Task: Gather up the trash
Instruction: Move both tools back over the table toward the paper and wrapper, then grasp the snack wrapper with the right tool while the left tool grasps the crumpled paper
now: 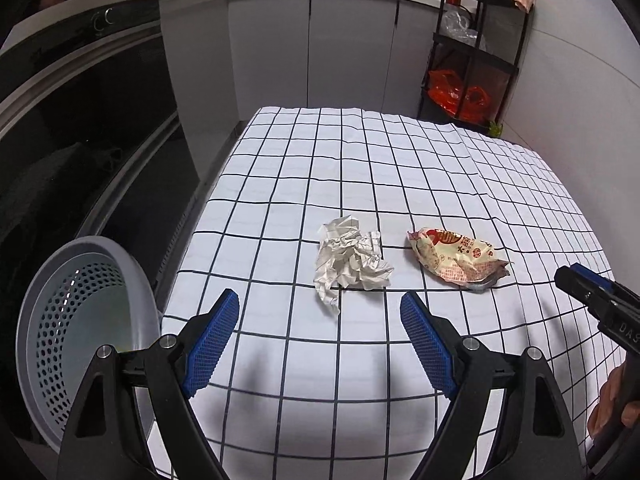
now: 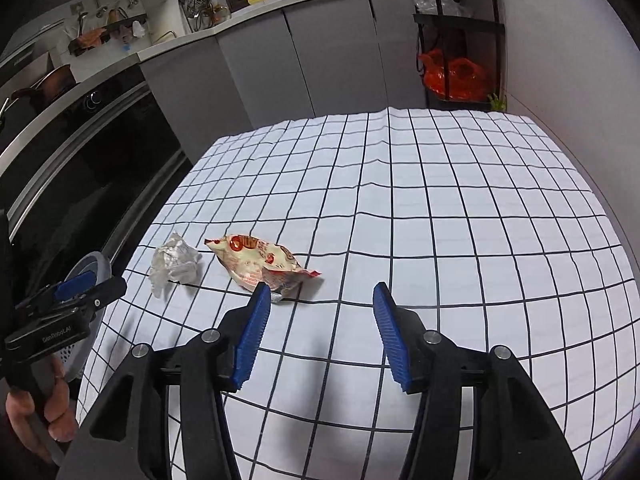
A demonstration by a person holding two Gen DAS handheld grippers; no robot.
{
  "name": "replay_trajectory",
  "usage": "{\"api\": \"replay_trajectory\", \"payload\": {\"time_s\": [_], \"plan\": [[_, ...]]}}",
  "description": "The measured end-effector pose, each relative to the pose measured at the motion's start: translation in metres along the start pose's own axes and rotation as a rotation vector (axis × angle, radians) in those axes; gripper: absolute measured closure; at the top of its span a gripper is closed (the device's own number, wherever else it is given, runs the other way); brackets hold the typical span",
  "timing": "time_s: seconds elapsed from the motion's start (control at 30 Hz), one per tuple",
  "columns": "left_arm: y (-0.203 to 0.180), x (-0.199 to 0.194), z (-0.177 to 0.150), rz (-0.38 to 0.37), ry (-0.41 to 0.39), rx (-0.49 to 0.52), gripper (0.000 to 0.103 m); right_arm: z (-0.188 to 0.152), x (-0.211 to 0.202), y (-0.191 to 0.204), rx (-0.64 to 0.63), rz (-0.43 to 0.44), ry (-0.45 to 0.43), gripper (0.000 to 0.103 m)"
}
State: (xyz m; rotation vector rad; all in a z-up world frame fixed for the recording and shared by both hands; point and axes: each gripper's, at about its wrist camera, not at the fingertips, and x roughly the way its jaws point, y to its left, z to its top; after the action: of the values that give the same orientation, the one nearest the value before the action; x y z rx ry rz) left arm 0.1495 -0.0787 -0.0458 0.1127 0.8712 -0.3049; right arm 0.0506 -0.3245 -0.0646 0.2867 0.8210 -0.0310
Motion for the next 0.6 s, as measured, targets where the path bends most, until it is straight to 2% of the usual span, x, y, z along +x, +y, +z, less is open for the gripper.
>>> {"api": "replay_trajectory", "payload": {"time_s": [0.07,0.13,0.37,0.6], "plan": [[0.000,0.004,0.000,0.000,0.002,0.001,0.022,0.000,0.006,0.005,-0.014,0.004,0.009,0.051],[0.001,0.008,-0.001,0.007,0.006,0.005,0.022,0.002,0.012,0.011,-0.035,0.014,0.012,0.045],[0.006,0.019,0.003,0.011,0.015,-0.003,0.020,0.013,0.036,0.030,-0.121,0.031,0.036,0.042],[0.008,0.029,0.009,0.013,0.020,-0.027,0.019,0.024,0.057,0.035,-0.154,0.043,0.058,0.040]]}}
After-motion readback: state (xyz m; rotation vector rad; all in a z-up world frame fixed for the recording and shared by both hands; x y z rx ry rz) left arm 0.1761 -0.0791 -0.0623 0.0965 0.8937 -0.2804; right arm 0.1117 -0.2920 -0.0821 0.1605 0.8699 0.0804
